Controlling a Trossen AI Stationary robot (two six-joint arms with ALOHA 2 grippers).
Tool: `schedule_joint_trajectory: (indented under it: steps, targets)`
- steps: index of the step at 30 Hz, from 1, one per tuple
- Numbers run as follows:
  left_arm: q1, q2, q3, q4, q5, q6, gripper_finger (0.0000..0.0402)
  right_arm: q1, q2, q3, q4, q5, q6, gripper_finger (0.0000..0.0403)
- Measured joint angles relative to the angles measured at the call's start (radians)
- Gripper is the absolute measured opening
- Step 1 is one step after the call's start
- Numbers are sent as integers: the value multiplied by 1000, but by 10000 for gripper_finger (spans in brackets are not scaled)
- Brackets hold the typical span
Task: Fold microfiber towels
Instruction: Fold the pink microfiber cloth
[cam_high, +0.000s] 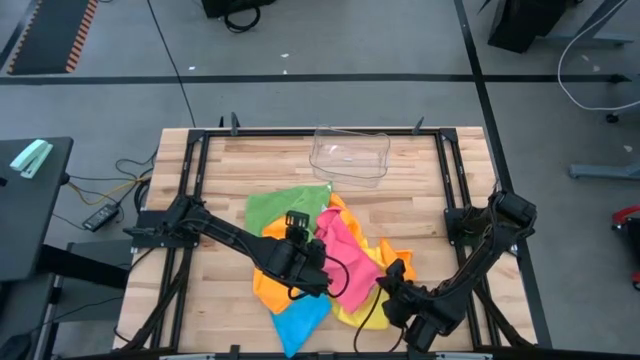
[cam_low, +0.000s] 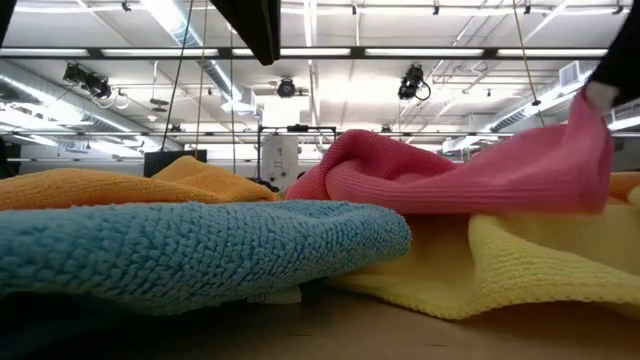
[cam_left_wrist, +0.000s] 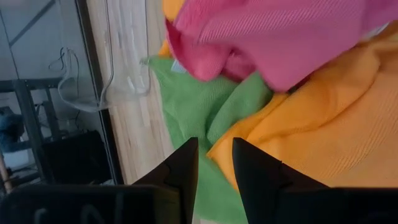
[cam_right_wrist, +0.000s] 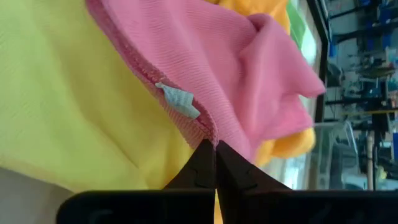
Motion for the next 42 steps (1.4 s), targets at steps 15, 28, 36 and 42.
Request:
schedule_joint_trajectory:
  steps: [15, 28, 36, 42]
  targets:
    - [-80, 0, 0, 365, 27, 270, 137, -78, -262, 235, -277, -109, 139, 1]
    - [-136, 0, 0, 605, -160, 343, 136, -250, -434, 292, -136, -205, 149, 2]
    - [-140, 0, -1, 671, -156, 445, 145, -302, -432, 347, -96, -261, 99, 3]
    - [-166, 0, -1, 808, -157, 589, 133, -301, -413, 501, -85, -243, 34, 3]
